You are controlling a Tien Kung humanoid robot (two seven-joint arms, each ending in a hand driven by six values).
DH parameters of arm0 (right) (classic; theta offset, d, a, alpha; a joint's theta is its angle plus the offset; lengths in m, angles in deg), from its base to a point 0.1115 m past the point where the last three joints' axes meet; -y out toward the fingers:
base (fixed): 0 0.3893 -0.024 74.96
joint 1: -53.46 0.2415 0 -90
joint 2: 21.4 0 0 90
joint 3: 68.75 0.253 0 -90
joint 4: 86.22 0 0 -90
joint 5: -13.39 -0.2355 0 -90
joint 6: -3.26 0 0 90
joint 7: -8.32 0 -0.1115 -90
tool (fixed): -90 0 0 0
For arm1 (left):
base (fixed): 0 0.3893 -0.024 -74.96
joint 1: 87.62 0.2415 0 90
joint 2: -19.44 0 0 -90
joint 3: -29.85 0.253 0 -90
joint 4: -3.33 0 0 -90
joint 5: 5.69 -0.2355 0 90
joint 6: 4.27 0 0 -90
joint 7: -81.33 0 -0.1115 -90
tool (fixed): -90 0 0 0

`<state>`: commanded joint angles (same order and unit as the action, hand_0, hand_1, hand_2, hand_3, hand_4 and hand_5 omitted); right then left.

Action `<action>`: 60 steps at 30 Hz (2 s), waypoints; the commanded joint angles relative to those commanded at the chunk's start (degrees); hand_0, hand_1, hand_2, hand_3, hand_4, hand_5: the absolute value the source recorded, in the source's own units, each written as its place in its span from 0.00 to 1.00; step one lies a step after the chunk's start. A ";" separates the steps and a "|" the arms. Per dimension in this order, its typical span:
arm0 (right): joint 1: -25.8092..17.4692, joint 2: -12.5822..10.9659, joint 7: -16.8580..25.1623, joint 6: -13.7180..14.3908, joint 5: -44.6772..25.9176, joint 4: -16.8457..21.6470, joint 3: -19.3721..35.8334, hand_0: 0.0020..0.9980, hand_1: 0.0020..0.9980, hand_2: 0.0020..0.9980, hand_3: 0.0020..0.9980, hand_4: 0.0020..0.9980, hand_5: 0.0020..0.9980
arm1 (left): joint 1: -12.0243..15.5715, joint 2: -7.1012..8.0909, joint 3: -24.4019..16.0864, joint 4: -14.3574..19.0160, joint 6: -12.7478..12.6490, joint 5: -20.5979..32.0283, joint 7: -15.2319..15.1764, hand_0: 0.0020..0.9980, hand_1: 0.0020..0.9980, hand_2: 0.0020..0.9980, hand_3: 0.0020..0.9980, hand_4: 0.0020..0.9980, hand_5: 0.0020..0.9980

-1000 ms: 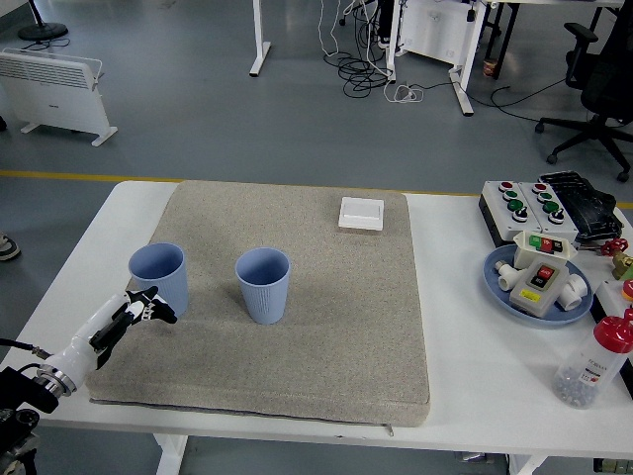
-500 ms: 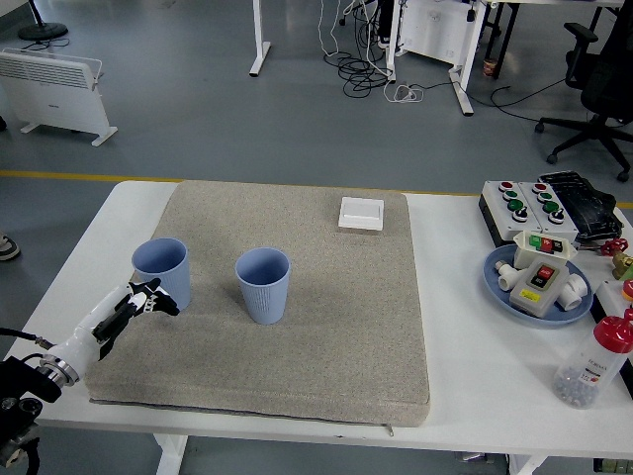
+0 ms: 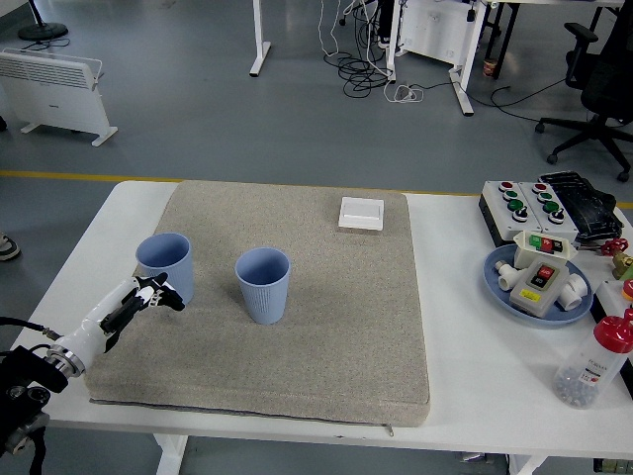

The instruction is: Push cup pick cup insert cup

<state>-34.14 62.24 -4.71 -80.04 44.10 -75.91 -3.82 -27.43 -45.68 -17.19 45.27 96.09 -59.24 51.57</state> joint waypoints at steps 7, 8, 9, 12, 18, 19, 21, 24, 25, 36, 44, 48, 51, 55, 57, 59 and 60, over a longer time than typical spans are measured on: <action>0.15 0.02 0.08 -0.05 -0.47 0.00 -0.42 0.72 0.65 0.65 0.58 0.12 0.47 | -2.46 -0.55 1.92 -2.65 0.13 0.97 -0.31 0.71 0.54 0.49 0.44 0.53 1.00; 0.17 0.01 0.08 -0.05 -0.51 0.00 -0.46 0.72 0.65 0.65 0.58 0.12 0.47 | -2.78 -0.66 2.17 -3.08 0.15 1.10 -0.34 0.71 0.54 0.49 0.44 0.53 1.00; 0.19 0.01 0.08 -0.06 -0.50 0.00 -0.48 0.72 0.65 0.65 0.58 0.12 0.47 | -3.09 -0.76 2.43 -3.49 0.19 1.27 -0.35 0.71 0.54 0.49 0.44 0.53 1.00; 0.20 0.00 0.07 -0.08 -0.44 0.00 -0.51 0.73 0.65 0.65 0.58 0.12 0.47 | -3.66 -1.01 2.99 -4.23 0.22 1.63 -0.42 0.71 0.55 0.49 0.44 0.53 1.00; 0.22 0.00 0.08 -0.08 -0.49 0.00 -0.54 0.73 0.65 0.65 0.58 0.12 0.47 | -4.98 -1.74 4.53 -5.96 0.33 2.66 -0.68 0.72 0.55 0.49 0.44 0.53 1.00; 0.23 0.01 0.08 -0.07 -0.49 0.00 -0.54 0.73 0.65 0.65 0.58 0.12 0.47 | -5.23 -1.87 4.80 -6.32 0.33 2.84 -0.73 0.72 0.55 0.49 0.44 0.53 1.00; 0.25 0.01 0.07 -0.08 -0.54 0.00 -0.66 0.73 0.65 0.65 0.58 0.12 0.47 | -5.59 -2.02 5.25 -6.83 0.24 2.99 -0.74 0.72 0.55 0.49 0.44 0.53 1.00; 0.33 -0.03 0.07 -0.11 -0.71 0.00 -0.95 0.73 0.65 0.65 0.58 0.12 0.47 | -6.35 -2.23 6.23 -7.67 0.20 3.23 -0.68 0.73 0.55 0.50 0.44 0.53 1.00; 0.41 -0.04 0.08 -0.13 -0.67 0.00 -1.00 0.73 0.65 0.65 0.58 0.12 0.47 | -6.71 -2.27 6.72 -7.84 0.20 3.25 -0.71 0.73 0.55 0.50 0.44 0.53 1.00; 0.56 -0.04 0.06 -0.18 -0.87 0.00 -1.37 0.73 0.65 0.65 0.58 0.12 0.47 | -8.25 -2.87 6.85 -9.71 0.27 3.71 -0.62 0.75 0.56 0.50 0.45 0.52 1.00; 0.32 -0.08 0.15 -0.15 -0.94 0.00 -1.07 0.72 0.65 0.65 0.58 0.12 0.47 | -3.58 0.26 -0.23 -3.33 -1.72 -2.71 2.22 0.70 0.55 0.50 0.45 0.52 1.00; 0.13 -0.09 0.31 -0.07 -1.62 0.00 -0.97 0.72 0.65 0.65 0.58 0.12 0.47 | 0.89 3.08 -7.46 4.19 -3.08 -9.42 5.36 0.57 0.53 0.49 0.45 0.55 1.00; 0.11 -0.13 0.35 -0.07 -1.65 0.00 -0.79 0.72 0.65 0.65 0.58 0.12 0.47 | 3.30 5.06 -12.20 10.75 -3.87 -13.52 7.35 0.57 0.53 0.49 0.45 0.55 1.00; 0.05 -0.21 0.31 -0.07 -1.44 0.00 -0.48 0.73 0.65 0.65 0.58 0.12 0.47 | 4.36 7.92 -17.11 19.36 -4.61 -17.47 11.44 0.56 0.58 0.56 0.52 0.79 0.84; 0.07 -0.24 0.27 -0.06 -1.32 0.00 -0.38 0.73 0.65 0.65 0.58 0.12 0.47 | 3.47 8.98 -18.40 24.20 -4.00 -19.78 14.79 0.56 0.58 0.56 0.52 0.79 0.84; 0.10 -0.27 0.23 -0.05 -1.29 0.00 -0.38 0.73 0.65 0.65 0.58 0.12 0.47 | 1.93 9.63 -18.44 28.99 -2.46 -22.21 18.84 0.78 0.77 0.85 0.73 0.89 0.80; 0.13 -0.29 0.20 -0.04 -1.30 0.00 -0.37 0.73 0.65 0.65 0.58 0.12 0.47 | 0.67 9.87 -17.82 31.36 -1.37 -23.47 21.21 0.78 0.77 0.85 0.73 0.89 0.80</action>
<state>-34.01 61.96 -4.51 -80.08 42.81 -75.91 -4.19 -26.76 -35.81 -35.01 76.63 94.72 -82.71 72.78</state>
